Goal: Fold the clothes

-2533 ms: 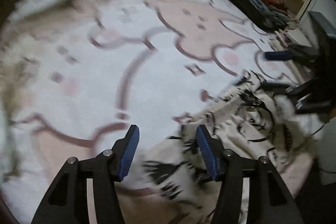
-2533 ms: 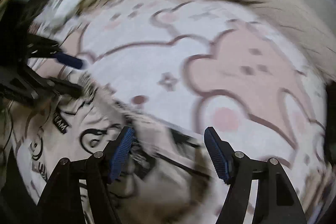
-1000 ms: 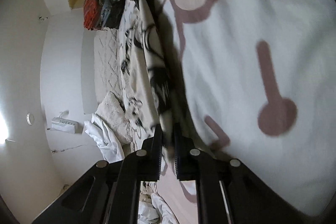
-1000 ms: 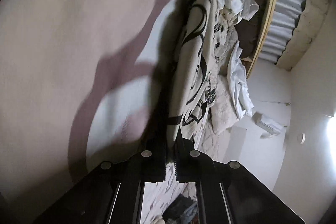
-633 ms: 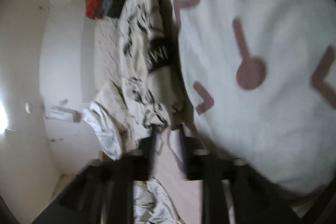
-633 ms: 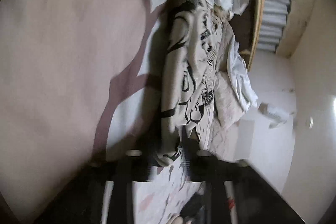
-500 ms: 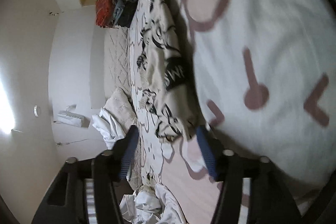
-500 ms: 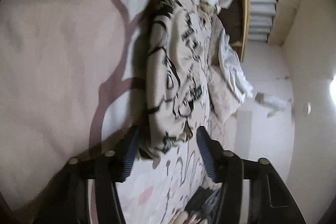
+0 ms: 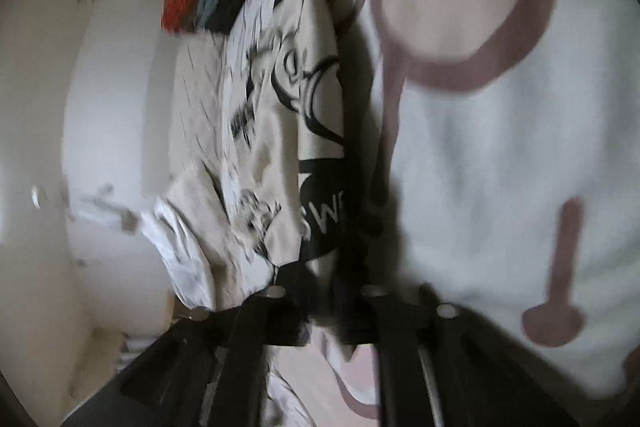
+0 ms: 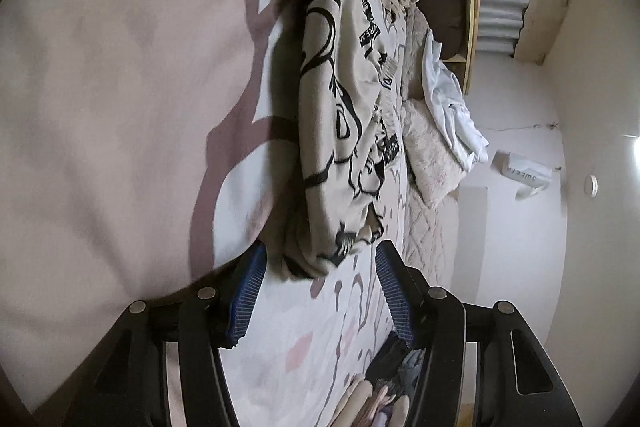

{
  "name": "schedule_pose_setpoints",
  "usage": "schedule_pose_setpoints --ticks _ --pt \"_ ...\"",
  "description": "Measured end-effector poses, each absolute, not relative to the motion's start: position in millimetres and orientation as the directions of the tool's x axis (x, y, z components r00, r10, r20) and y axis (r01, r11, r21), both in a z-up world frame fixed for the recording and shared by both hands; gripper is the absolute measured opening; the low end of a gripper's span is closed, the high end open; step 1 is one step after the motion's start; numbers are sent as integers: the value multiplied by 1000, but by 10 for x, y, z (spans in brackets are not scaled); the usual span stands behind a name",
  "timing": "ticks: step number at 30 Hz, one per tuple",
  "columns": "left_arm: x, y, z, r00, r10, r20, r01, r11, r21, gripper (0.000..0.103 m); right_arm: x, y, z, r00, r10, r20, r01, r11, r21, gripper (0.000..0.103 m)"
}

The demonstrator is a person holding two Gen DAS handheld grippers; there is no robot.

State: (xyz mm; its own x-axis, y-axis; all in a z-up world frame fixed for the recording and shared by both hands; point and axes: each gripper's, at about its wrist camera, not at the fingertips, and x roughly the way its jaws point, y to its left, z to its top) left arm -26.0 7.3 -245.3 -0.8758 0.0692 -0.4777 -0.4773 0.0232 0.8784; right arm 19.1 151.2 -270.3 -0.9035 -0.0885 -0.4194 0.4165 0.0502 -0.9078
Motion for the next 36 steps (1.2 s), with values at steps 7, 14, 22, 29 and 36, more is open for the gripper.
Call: schedule_pose_setpoints --ticks 7,14,22,29,36 --pt "-328 4 -2099 -867 75 -492 -498 -174 850 8 74 1354 -2679 -909 -76 -411 411 16 -912 57" --pt "-292 -137 -2261 -866 56 -496 -499 -136 856 8 6 1256 -2724 -924 -71 -377 380 -46 -924 57" --pt "-422 -193 -2190 -835 55 -547 -544 -223 809 8 -98 1204 -2788 -901 -70 -429 426 47 -903 9" --pt "-1054 -108 -1040 -835 94 -543 -502 -537 679 7 -549 1381 -1554 -802 -30 -596 567 -351 -745 4" --pt "-1584 505 119 -815 299 -496 -559 -630 539 7 -932 2108 -281 -700 -74 -710 512 -745 -427 4"
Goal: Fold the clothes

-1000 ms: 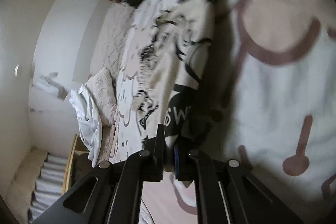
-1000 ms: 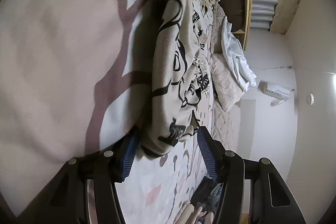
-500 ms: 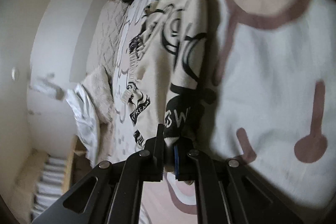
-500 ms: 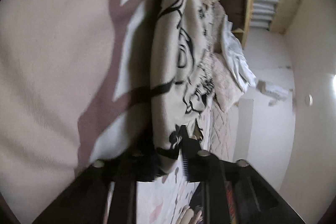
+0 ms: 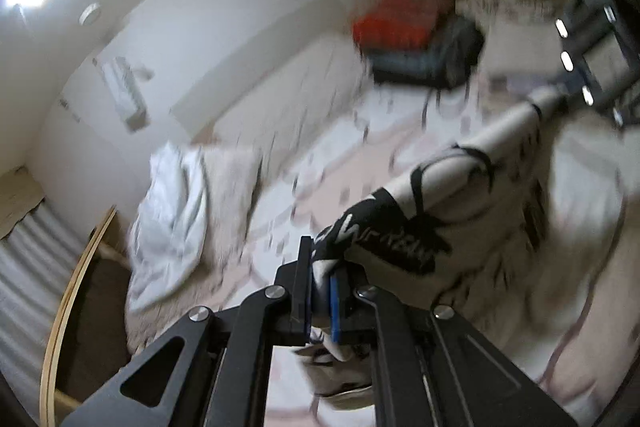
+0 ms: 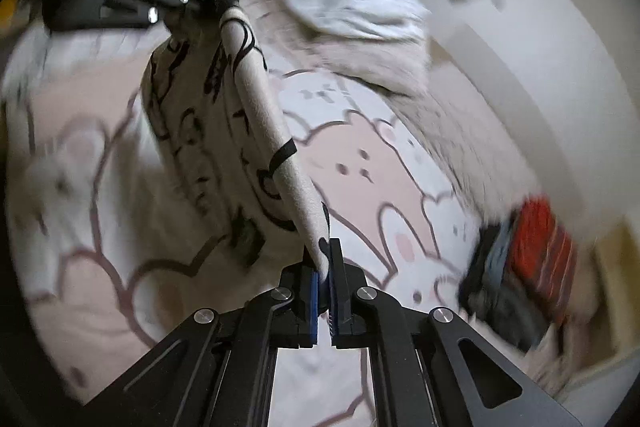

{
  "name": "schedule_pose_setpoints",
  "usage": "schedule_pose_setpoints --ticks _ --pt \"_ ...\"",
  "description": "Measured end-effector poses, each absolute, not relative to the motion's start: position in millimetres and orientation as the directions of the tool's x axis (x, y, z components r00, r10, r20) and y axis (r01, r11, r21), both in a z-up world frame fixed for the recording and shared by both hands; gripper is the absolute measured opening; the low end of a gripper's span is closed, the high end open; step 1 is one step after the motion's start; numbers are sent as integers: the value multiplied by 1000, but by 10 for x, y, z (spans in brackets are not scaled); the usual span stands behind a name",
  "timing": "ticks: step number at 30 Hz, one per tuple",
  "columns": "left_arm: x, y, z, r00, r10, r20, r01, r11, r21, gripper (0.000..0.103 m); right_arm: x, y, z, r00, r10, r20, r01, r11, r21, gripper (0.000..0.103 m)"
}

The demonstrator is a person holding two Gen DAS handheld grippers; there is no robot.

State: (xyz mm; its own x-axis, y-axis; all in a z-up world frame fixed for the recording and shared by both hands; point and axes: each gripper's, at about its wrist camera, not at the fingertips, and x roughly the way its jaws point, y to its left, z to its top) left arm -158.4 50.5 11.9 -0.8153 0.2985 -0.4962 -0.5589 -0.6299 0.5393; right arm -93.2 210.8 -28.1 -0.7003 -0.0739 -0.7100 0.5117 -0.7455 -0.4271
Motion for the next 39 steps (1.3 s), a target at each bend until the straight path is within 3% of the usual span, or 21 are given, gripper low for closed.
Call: schedule_pose_setpoints --ticks 7,19,31,39 --pt "-1813 1611 848 -745 519 -419 -665 -530 527 7 -640 3054 505 -728 1 -685 339 -869 -361 4" --pt "-2075 4299 1331 -522 722 -453 -840 -345 418 7 -260 5020 1479 -737 448 -507 -160 -843 -513 4" --pt "-2047 5744 1013 -354 758 -548 -932 -239 271 8 -96 6123 1169 -663 562 -495 -328 -812 -482 4" --pt "-1987 6112 458 -336 708 -622 -935 -173 308 8 -132 6297 787 -619 583 -527 -342 -803 -488 4"
